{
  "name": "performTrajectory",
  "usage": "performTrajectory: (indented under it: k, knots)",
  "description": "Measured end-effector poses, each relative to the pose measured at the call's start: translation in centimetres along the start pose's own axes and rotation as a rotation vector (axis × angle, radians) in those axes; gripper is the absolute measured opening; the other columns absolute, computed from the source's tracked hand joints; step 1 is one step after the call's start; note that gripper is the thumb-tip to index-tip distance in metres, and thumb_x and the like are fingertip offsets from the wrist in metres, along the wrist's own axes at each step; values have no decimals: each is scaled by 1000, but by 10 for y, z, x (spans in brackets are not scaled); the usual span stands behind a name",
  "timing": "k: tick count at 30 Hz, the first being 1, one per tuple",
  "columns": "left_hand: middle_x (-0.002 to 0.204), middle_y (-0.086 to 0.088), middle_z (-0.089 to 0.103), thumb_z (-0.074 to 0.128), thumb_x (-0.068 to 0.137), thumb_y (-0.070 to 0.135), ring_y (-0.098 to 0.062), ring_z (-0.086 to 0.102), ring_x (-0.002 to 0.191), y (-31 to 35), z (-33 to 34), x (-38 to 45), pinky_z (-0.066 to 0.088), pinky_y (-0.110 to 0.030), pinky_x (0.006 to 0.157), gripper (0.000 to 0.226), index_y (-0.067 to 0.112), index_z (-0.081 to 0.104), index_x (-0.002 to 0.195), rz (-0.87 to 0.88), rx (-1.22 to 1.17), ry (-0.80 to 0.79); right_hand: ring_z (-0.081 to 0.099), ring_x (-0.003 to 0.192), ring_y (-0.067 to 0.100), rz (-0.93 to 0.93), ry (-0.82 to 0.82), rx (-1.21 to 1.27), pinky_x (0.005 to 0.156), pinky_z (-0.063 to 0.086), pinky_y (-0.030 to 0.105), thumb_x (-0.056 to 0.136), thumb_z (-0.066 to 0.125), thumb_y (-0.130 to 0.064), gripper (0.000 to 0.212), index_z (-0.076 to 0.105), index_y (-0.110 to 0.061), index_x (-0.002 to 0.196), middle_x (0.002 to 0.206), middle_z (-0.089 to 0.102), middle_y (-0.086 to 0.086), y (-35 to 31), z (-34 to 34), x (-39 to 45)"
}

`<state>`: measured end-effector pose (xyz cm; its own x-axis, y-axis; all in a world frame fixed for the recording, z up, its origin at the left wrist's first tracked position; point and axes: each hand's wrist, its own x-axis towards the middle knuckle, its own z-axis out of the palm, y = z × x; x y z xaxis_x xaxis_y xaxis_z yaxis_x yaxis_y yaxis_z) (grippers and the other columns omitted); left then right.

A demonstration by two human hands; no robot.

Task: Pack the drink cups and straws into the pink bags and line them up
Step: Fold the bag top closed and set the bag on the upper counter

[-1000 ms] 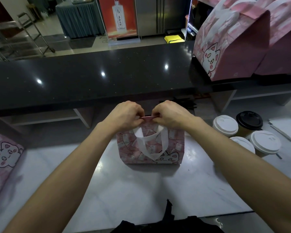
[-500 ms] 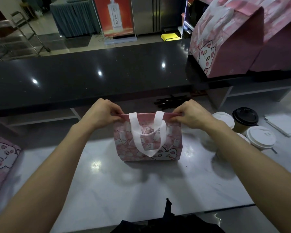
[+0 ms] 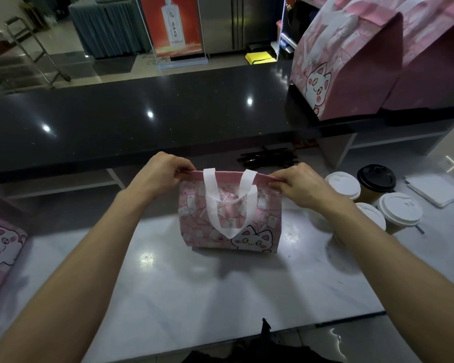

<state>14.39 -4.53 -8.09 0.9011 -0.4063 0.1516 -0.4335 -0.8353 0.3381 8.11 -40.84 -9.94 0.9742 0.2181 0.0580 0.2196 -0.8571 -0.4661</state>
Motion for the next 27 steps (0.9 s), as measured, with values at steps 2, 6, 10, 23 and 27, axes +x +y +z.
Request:
performTrajectory:
  k: [2, 6, 10, 23, 27]
  knots:
    - [103, 8, 81, 78, 97, 2, -8, 73, 96, 2, -4, 6, 63, -30, 91, 31, 25, 85, 116, -22, 26, -43, 70, 75, 6, 17, 32, 8, 66, 56, 29, 103, 72, -36, 23, 80, -40, 124, 84, 79, -16, 2, 1, -9]
    - [108, 4, 81, 75, 98, 3, -17, 75, 101, 17, -3, 12, 64, -43, 96, 33, 25, 82, 121, 14, 127, -38, 62, 65, 8, 39, 107, -81, 60, 48, 30, 105, 69, -40, 22, 85, -28, 115, 79, 75, -10, -4, 4, -30]
    - [140, 2, 69, 78, 97, 25, -22, 67, 125, 28, 16, 0, 57, -49, 106, 55, 30, 61, 149, -102, 57, 194, 71, 74, 26, -7, 210, -214, 68, 56, 39, 107, 61, -47, 32, 83, -24, 114, 85, 80, 1, -29, 12, -66]
    - [146, 6, 59, 60, 97, -1, -23, 65, 135, 37, 112, -188, 63, -38, 93, 64, 40, 53, 145, -593, -601, 127, 50, 147, 14, 73, -178, 403, 117, 48, 40, 56, 90, -85, 139, 19, -42, 168, 165, 45, -13, 3, 88, -125]
    - [166, 11, 40, 95, 66, 39, -14, 48, 146, 60, 131, -219, 56, -41, 104, 121, 47, 28, 166, -557, -687, -60, 57, 134, 9, 92, -166, 445, 107, 57, 48, 54, 87, -89, 143, 16, -42, 168, 154, 51, -14, -3, 119, -132]
